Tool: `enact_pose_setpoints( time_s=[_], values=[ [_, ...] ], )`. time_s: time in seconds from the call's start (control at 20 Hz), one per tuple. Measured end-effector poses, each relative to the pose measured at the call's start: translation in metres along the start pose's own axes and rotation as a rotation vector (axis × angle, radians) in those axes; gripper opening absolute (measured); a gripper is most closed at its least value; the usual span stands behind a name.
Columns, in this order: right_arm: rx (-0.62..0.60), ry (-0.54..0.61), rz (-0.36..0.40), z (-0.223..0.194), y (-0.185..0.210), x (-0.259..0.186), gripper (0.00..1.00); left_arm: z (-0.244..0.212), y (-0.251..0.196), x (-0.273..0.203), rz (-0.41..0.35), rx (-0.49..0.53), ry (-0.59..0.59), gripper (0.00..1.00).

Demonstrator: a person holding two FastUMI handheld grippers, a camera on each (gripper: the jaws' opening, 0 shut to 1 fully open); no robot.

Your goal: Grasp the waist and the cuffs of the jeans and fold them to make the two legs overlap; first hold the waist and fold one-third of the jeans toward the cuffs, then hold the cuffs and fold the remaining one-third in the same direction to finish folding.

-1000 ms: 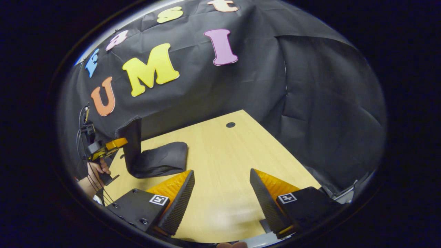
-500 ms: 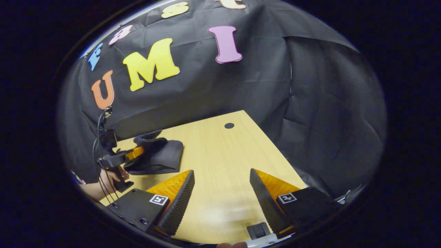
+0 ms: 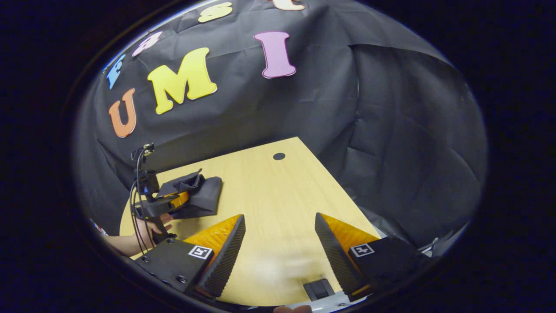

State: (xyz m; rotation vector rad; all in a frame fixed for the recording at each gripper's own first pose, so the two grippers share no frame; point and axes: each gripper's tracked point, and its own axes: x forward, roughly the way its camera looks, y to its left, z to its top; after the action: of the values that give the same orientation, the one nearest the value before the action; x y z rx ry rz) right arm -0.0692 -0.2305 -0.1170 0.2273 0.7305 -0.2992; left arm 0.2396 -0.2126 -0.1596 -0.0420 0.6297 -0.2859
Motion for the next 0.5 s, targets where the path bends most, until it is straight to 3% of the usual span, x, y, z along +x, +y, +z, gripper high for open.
enact_pose_setpoints(
  time_s=[0.1,0.35,0.5],
  values=[
    [-0.003,-0.005,0.004,-0.001,0.003,-0.003,0.99,0.003,-0.002,0.0,0.0,0.004,-0.005,0.69],
    [-0.03,-0.017,0.029,-0.002,0.018,-0.008,0.99,0.004,-0.009,-0.016,-0.031,-0.041,-0.004,0.77],
    [-0.036,-0.024,0.049,-0.003,0.027,-0.011,0.99,0.009,-0.007,-0.024,-0.024,-0.024,-0.021,0.99]
  ],
)
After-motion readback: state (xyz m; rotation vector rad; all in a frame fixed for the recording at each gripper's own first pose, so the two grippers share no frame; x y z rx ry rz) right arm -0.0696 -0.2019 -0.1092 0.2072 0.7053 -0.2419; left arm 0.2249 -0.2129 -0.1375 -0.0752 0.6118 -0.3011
